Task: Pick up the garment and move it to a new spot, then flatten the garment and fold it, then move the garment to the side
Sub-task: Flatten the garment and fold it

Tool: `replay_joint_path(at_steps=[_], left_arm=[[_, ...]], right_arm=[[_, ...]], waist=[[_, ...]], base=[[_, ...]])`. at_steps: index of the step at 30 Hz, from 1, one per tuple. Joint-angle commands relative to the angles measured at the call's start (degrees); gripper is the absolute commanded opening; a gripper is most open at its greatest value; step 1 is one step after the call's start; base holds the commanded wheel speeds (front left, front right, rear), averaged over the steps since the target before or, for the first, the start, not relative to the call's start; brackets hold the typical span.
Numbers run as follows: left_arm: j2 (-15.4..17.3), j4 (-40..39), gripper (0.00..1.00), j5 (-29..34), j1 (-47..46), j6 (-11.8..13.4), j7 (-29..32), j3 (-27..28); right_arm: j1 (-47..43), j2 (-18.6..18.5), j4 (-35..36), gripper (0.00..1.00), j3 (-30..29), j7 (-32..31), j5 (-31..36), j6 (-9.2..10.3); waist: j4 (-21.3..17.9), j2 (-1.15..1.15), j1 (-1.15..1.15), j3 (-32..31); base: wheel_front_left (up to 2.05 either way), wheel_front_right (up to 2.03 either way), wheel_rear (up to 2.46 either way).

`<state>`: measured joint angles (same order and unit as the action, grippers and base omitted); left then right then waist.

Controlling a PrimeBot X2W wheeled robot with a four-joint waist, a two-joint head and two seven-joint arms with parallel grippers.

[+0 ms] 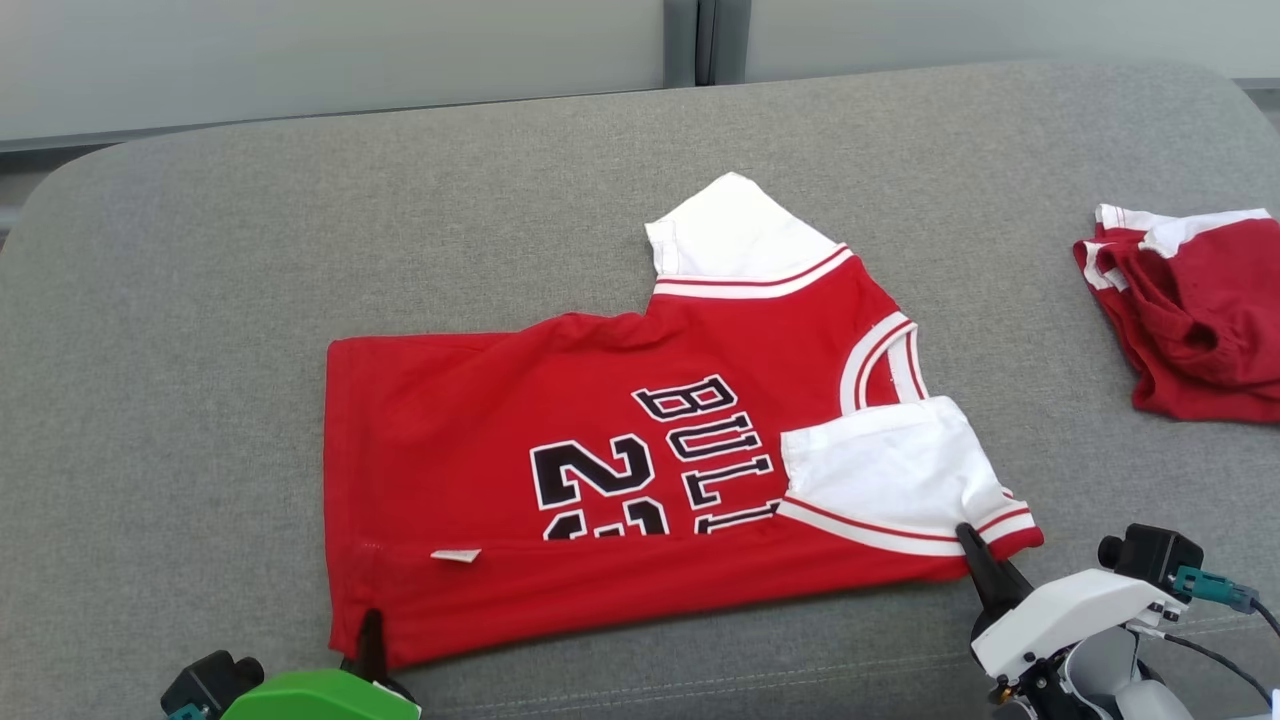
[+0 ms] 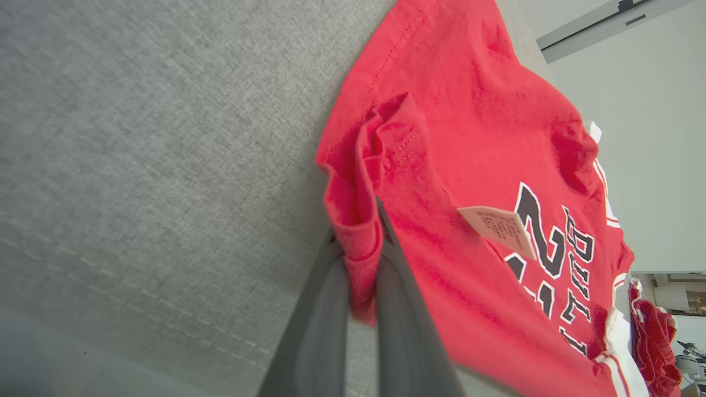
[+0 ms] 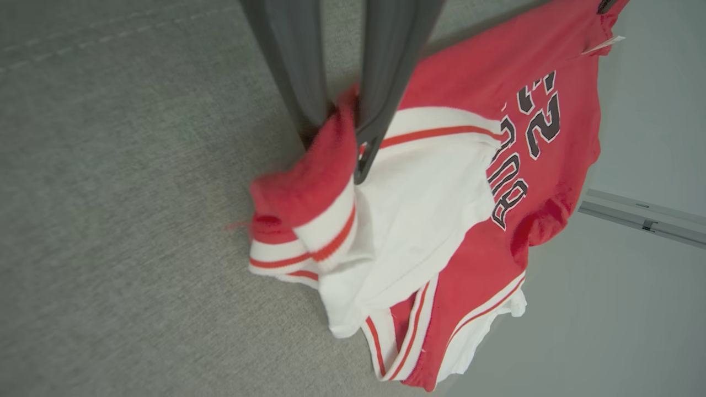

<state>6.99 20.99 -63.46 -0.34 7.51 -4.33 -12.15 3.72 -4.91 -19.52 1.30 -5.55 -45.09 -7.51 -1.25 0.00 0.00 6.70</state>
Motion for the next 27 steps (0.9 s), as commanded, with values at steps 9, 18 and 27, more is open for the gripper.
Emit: replay_joint_path(at_steps=[9, 18, 27], left_arm=[[5.91, 1.77, 1.00, 7.00, -0.96, 1.11, -0.48, -3.20], [13.54, -4.94, 1.00, 10.74, -6.30, 1.99, 4.21, -3.81], [19.91, -5.76, 1.00, 15.51, -18.78, 2.43, 12.02, -6.33]], right_arm=[[-4.08, -1.22, 0.59, 1.00, -1.64, -0.77, 2.67, 0.03], [-5.92, -3.90, 7.41, 1.00, -5.48, -2.83, 4.18, 0.03], [-1.51, -4.95, 19.42, 1.00, -6.40, -6.23, 4.94, 0.02]], waist=[[-0.61, 0.00, 0.00, -0.97], [-2.53, 0.00, 0.00, 0.34], [-6.42, 0.00, 0.00, 6.74]], base=[[0.00, 0.00, 0.00], [0.00, 0.00, 0.00], [0.00, 0.00, 0.00]])
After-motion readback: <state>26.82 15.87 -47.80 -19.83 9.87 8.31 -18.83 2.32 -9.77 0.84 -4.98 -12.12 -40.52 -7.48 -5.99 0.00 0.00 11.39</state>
